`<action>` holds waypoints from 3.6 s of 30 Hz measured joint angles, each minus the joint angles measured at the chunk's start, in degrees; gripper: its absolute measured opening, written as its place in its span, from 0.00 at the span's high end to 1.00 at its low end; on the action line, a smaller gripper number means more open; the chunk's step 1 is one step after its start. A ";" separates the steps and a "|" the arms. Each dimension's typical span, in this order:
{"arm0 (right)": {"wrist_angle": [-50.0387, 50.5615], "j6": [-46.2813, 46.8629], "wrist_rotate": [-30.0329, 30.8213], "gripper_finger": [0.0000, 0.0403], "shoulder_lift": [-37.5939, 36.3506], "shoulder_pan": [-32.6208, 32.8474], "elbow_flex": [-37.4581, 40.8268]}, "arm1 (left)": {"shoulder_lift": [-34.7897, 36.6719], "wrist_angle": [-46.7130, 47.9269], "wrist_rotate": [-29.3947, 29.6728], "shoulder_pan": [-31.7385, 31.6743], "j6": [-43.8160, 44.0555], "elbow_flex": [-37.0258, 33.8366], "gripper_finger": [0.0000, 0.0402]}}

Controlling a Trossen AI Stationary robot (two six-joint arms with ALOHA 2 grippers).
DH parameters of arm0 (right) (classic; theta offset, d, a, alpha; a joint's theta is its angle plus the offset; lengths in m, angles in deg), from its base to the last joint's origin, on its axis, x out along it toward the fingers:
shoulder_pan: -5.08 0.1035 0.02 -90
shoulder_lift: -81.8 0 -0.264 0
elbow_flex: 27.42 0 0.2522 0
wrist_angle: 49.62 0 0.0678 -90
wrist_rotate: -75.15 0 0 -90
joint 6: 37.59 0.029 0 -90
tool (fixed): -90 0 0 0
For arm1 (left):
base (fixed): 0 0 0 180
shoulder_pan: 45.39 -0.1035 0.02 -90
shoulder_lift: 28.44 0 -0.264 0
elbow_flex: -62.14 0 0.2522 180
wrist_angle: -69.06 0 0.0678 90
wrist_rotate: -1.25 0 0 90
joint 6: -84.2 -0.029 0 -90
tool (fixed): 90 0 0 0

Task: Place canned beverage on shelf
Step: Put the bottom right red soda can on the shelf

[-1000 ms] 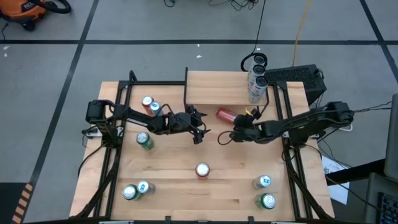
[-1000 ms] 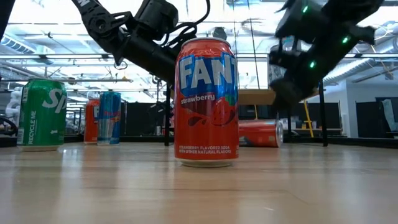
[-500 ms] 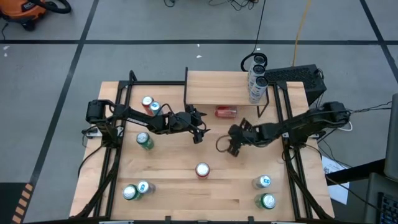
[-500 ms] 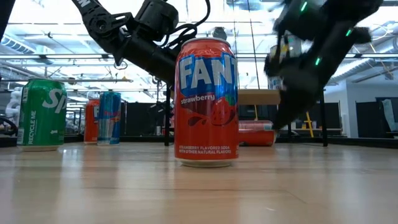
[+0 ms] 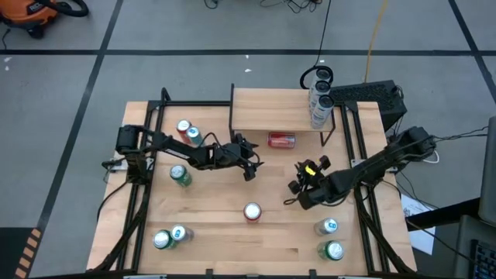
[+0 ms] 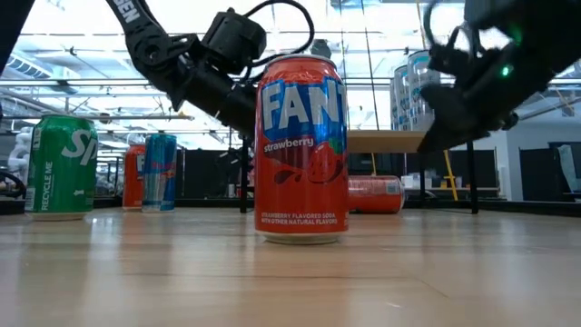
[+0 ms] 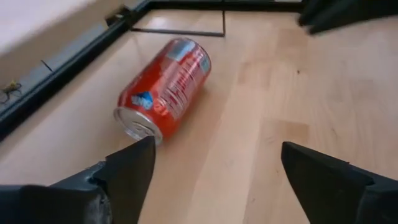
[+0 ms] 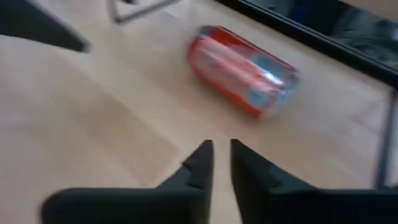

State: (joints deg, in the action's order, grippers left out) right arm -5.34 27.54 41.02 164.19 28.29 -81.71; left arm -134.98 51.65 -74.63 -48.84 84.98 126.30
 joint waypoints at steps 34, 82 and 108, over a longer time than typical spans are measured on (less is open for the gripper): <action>-28.40 -1.17 6.92 1.00 2.37 -14.49 15.74 | -10.41 -11.14 0.98 -6.57 6.44 1.25 1.00; -40.60 -22.75 -8.21 1.00 2.58 -23.12 15.89 | -17.76 -8.29 -0.44 -7.09 5.92 10.74 1.00; -1.02 -27.08 -28.45 0.65 -13.02 2.11 -3.49 | -7.06 17.56 3.23 10.74 2.84 10.68 1.00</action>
State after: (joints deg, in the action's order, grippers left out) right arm -6.35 0.46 12.58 151.17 30.40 -85.21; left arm -142.04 69.21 -71.41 -38.10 87.82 136.98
